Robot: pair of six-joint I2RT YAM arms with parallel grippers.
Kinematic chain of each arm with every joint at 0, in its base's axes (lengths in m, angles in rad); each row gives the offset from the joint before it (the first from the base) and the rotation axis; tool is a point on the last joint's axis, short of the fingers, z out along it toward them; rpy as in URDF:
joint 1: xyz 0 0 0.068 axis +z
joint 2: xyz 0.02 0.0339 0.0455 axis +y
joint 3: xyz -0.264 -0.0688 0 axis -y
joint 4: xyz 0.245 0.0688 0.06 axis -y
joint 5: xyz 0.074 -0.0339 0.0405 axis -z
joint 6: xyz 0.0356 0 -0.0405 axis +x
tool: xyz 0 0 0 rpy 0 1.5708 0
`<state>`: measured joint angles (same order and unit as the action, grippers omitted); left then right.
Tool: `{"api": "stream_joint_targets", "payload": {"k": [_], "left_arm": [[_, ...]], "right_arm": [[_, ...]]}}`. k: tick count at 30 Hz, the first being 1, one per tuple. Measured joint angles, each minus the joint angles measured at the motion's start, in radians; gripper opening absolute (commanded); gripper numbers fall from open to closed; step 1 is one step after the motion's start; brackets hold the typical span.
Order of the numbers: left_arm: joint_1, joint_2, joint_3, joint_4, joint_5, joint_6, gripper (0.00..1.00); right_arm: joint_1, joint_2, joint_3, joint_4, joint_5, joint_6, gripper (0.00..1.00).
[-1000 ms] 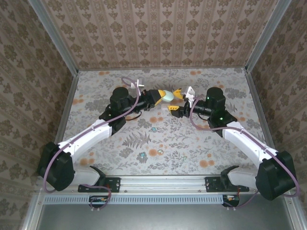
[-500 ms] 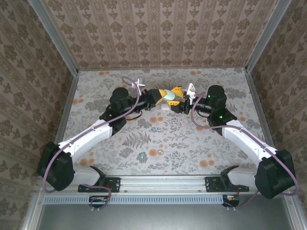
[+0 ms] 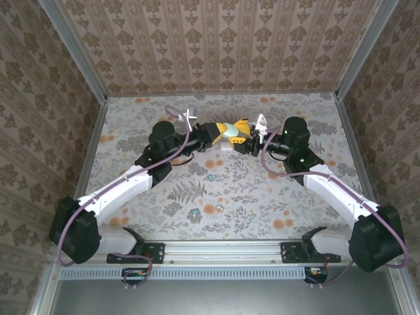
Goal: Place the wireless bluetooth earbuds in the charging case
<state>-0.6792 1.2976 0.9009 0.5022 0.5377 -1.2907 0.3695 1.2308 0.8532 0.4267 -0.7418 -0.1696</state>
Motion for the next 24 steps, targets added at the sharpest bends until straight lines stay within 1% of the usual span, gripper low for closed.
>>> {"api": "stream_joint_targets", "payload": {"k": [2, 4, 5, 6, 7, 8, 10, 12, 13, 15, 18, 21, 24], "left_arm": [[0.0, -0.001, 0.0, 0.0, -0.003, 0.0, 0.1], [0.0, -0.002, 0.0, 0.0, -0.003, 0.0, 0.17], [0.0, -0.003, 0.0, -0.001, -0.003, 0.001, 0.28], [0.0, -0.004, 0.0, -0.002, -0.002, 0.013, 0.4], [0.0, -0.005, 0.0, -0.005, -0.002, 0.018, 0.5], [0.0, -0.01, 0.0, -0.015, -0.002, 0.037, 0.56], [0.005, -0.033, 0.0, -0.053, -0.001, 0.101, 0.64], [0.015, -0.071, 0.0, -0.093, 0.011, 0.206, 0.71], [0.019, -0.087, 0.001, -0.106, 0.022, 0.257, 0.72], [0.028, -0.129, 0.003, -0.143, 0.066, 0.423, 0.77], [0.032, -0.176, 0.005, -0.19, 0.14, 0.662, 0.78], [0.043, -0.194, 0.005, -0.217, 0.215, 0.856, 0.78], [0.054, -0.194, 0.004, -0.241, 0.246, 1.011, 0.78]], "right_arm": [[0.0, 0.0, 0.0, 0.003, -0.002, 0.008, 0.36], [0.0, 0.0, 0.0, 0.004, -0.006, 0.014, 0.33], [0.0, 0.0, 0.001, 0.003, -0.009, 0.018, 0.31], [-0.001, 0.001, 0.003, 0.0, -0.017, 0.019, 0.31], [-0.004, 0.004, 0.01, -0.006, -0.028, 0.021, 0.31], [-0.006, 0.008, 0.02, -0.019, -0.047, 0.025, 0.3], [-0.014, 0.019, 0.048, -0.056, -0.092, 0.037, 0.31], [-0.024, 0.031, 0.082, -0.097, -0.149, 0.045, 0.31], [-0.028, 0.035, 0.095, -0.114, -0.178, 0.047, 0.31], [-0.034, 0.043, 0.117, -0.142, -0.238, 0.048, 0.32], [-0.035, 0.06, 0.155, -0.19, -0.311, 0.05, 0.31], [-0.035, 0.08, 0.203, -0.245, -0.369, 0.047, 0.31], [-0.036, 0.092, 0.231, -0.266, -0.412, 0.046, 0.32]]}}
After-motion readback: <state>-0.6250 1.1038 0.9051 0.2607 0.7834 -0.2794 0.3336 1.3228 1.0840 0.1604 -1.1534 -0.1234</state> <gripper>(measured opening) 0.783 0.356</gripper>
